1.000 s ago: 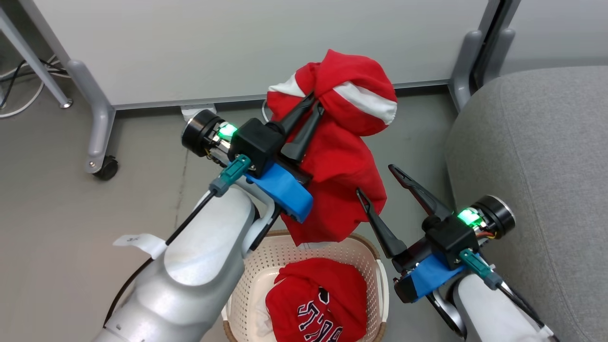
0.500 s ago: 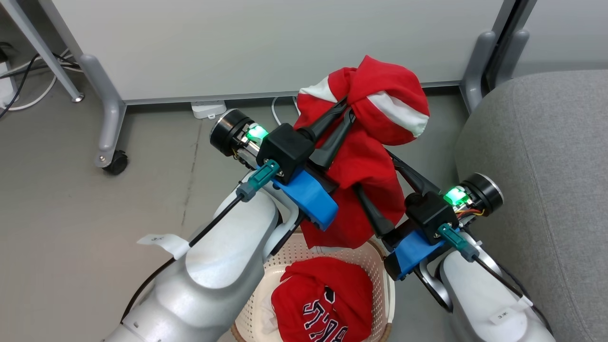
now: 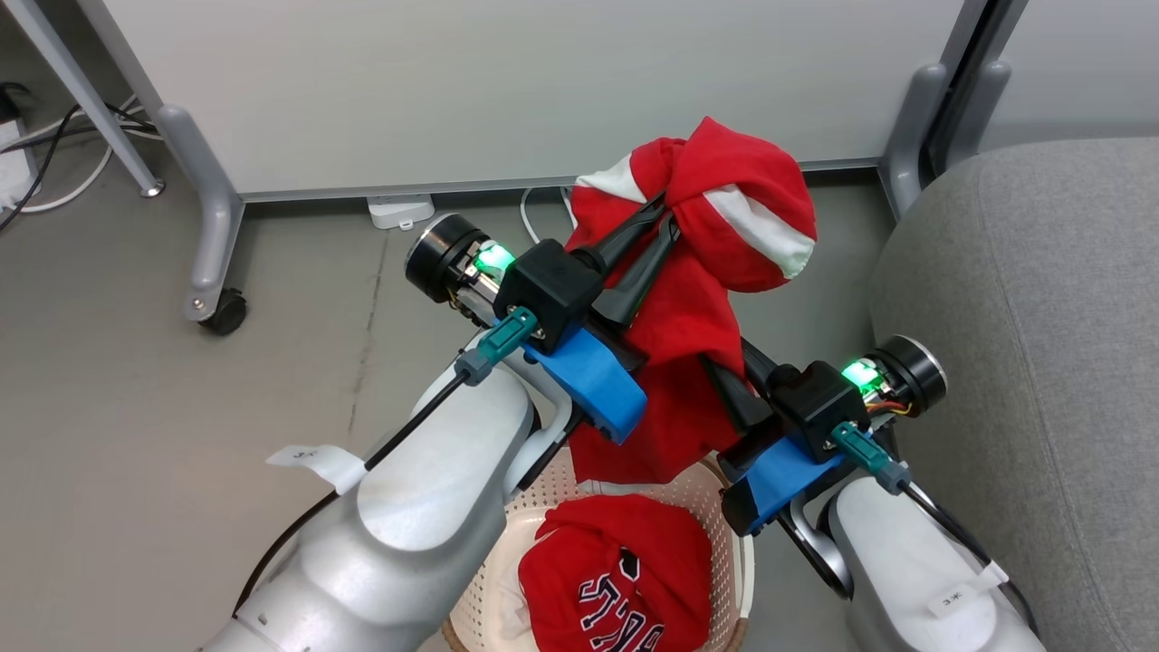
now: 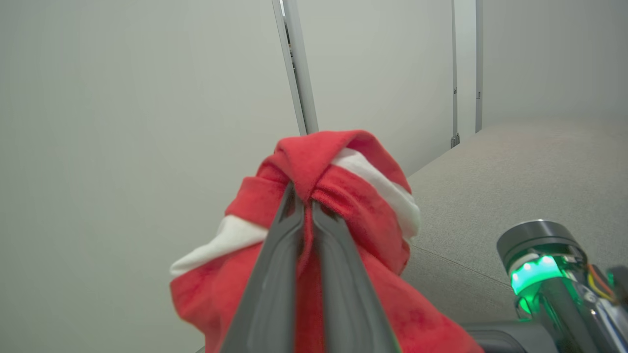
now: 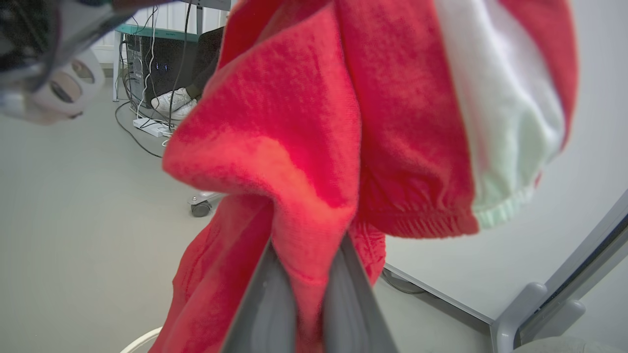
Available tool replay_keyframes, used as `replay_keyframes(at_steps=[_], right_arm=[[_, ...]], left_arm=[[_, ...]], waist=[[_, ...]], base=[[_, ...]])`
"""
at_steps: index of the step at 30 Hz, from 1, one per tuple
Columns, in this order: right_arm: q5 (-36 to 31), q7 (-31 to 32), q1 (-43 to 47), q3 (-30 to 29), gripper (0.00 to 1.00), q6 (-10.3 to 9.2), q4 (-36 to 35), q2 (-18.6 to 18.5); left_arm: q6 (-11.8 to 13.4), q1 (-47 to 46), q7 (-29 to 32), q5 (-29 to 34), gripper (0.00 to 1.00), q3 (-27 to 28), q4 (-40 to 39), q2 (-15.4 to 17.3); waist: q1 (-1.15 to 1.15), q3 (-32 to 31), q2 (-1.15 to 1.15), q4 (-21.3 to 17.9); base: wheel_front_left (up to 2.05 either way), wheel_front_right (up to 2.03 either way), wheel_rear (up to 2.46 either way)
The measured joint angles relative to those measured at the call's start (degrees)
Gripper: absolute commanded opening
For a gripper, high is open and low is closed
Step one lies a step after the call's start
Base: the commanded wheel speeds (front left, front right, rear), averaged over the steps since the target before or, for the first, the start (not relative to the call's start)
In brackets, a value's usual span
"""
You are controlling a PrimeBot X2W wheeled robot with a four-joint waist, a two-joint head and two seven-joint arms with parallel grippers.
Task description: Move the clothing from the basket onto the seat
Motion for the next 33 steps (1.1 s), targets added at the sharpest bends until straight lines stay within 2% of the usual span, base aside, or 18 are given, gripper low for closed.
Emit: replay_keyframes(at_steps=[5,6,7,22,33], right_arm=[[0.5,0.0,0.1,0.1,0.00,0.00,-0.2,0.1],[0.7,0.0,0.1,0.1,0.00,0.00,-0.3,0.1],[0.9,0.0,0.1,0.1,0.00,0.00,-0.4,0.1],[1.9,0.0,0.6,-1.2,0.00,0.00,-1.4,0.3],[2.3,0.0,1.3,-4.7,0.00,0.00,-4.1,0.4]], left_arm=[[0.0,0.0,0.0,0.0,0.00,0.0,0.2,0.0],[0.0,0.0,0.0,0.0,0.45,0.1,0.3,-0.1],[0.1,0.0,0.0,0.0,1.00,0.3,0.3,-0.1],[0.4,0.3,0.0,1.5,1.00,1.2,0.4,-0.2],[0.5,1.2,-0.1,2.2,1.00,1.8,-0.8,0.6]], waist=[[0.00,-0.1,0.00,0.0],[0.00,-0.1,0.00,0.0],[0.00,-0.1,0.00,0.0],[0.00,0.8,0.00,0.0],[0.00,2.9,0.00,-4.0]], base=[[0.00,0.00,0.00],[0.00,0.00,0.00],[0.00,0.00,0.00],[0.00,0.00,0.00],[0.00,0.00,0.00]])
